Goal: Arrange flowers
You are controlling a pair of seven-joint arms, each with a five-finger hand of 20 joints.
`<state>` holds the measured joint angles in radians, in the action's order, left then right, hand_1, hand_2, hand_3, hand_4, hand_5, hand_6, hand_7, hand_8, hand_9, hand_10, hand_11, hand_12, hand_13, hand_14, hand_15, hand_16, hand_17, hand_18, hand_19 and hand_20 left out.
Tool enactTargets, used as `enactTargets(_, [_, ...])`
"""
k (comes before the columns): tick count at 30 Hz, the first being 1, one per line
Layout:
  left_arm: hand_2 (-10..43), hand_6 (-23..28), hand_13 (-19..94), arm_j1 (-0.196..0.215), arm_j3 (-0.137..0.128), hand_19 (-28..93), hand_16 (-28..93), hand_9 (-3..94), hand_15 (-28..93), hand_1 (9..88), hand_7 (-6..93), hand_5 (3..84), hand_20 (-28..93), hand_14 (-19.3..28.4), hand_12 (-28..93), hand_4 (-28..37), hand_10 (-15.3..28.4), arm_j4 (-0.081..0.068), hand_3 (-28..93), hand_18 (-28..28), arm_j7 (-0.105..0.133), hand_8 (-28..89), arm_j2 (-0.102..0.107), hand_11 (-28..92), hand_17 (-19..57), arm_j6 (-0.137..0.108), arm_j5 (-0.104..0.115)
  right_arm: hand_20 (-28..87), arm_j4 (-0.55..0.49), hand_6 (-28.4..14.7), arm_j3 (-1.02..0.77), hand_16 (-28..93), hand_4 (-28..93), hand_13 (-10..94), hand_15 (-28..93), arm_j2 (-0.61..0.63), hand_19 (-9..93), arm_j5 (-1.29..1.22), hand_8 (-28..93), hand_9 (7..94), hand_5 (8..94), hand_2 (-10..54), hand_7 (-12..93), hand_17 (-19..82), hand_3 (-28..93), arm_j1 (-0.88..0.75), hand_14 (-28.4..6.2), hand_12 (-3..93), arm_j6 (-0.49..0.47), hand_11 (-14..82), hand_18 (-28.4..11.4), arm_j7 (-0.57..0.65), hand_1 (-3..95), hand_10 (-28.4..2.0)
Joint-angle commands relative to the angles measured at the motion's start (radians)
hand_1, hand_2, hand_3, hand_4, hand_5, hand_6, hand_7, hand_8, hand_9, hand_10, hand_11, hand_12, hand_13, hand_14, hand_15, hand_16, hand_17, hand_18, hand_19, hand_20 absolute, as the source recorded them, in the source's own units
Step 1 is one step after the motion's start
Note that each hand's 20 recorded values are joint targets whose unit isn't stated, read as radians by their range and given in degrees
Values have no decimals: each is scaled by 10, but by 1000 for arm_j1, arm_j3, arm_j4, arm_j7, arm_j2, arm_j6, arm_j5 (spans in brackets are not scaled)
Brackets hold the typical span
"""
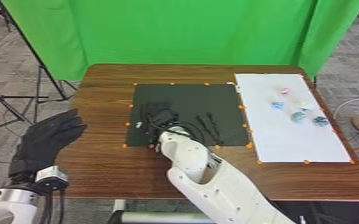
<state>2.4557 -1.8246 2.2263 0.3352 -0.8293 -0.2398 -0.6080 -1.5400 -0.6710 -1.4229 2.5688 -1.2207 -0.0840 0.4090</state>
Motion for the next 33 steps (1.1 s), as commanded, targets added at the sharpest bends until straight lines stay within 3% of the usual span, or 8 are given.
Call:
enactTargets(1, [51, 135, 267, 0, 13, 576, -117, 372, 561, 272, 124, 452, 119, 281, 86, -125, 219, -2, 827, 215, 16, -81, 32, 333, -95, -9, 24, 358, -1, -9, 15, 247, -283, 559, 775, -22, 764, -1, 4, 682, 761, -92, 288, 173, 788, 30, -143, 270, 35, 552, -253, 20, 368, -137])
enactTargets(8, [51, 135, 266, 6, 21, 575, -118, 372, 562, 272, 125, 453, 118, 281, 86, -125, 220, -4, 826, 215, 45, -81, 61, 334, -95, -23, 47, 360, 3, -11, 16, 244, -283, 553, 779, -24, 765, -9, -8, 674, 754, -88, 280, 168, 793, 40, -148, 263, 27, 558, -259, 34, 352, -139])
enactTargets(15, [52, 135, 266, 5, 27, 575, -118, 373, 562, 273, 124, 453, 118, 281, 86, -125, 219, -5, 825, 214, 43, -81, 56, 335, -95, -25, 45, 361, -1, -12, 18, 241, -283, 546, 782, -22, 764, -14, -30, 667, 750, -87, 280, 164, 801, 46, -149, 261, 25, 562, -262, 33, 344, -142])
enactTargets(18, [52, 135, 266, 36, 21, 575, -118, 373, 561, 273, 123, 452, 118, 281, 86, -124, 220, 5, 825, 214, 66, -81, 67, 336, -95, -44, 61, 361, -19, -12, 26, 240, -283, 541, 783, -10, 763, -17, -47, 663, 747, -84, 279, 161, 804, 52, -151, 259, 23, 563, -264, 24, 339, -144])
enactTargets(20, [51, 135, 267, 72, 6, 575, -118, 373, 561, 273, 124, 452, 118, 281, 86, -124, 219, 17, 825, 215, 79, -81, 63, 336, -95, -58, 67, 362, -41, -11, 32, 238, -282, 538, 785, 7, 761, -19, -104, 658, 743, -76, 279, 158, 817, 63, -155, 258, 25, 563, -266, 17, 323, -147])
enactTargets(23, [52, 135, 266, 102, -22, 575, -118, 373, 561, 273, 124, 453, 118, 281, 86, -124, 219, 31, 824, 214, 58, -81, 33, 336, -95, -52, 51, 361, -97, -14, 40, 236, -282, 527, 784, 58, 759, -64, -136, 649, 736, -69, 278, 153, 823, 93, -160, 256, 14, 560, -267, 18, 313, -152])
enactTargets(27, [51, 135, 266, 137, -40, 575, -118, 373, 562, 272, 124, 453, 118, 282, 86, -124, 220, 51, 825, 214, 55, -81, 1, 336, -95, -56, 37, 358, -191, -26, 72, 230, -280, 506, 779, 176, 753, -122, -145, 629, 712, -58, 271, 143, 827, 143, -168, 248, 21, 541, -270, 33, 305, -168])
enactTargets(33, [51, 135, 266, 161, -55, 574, -118, 373, 562, 272, 124, 453, 117, 281, 86, -124, 220, 65, 825, 214, 44, -81, -23, 335, -95, -54, 24, 350, -315, -45, 1, 203, -269, 470, 757, 375, 742, -185, -138, 597, 664, -42, 234, 130, 830, 148, -186, 211, -26, 437, -271, 35, 290, -193])
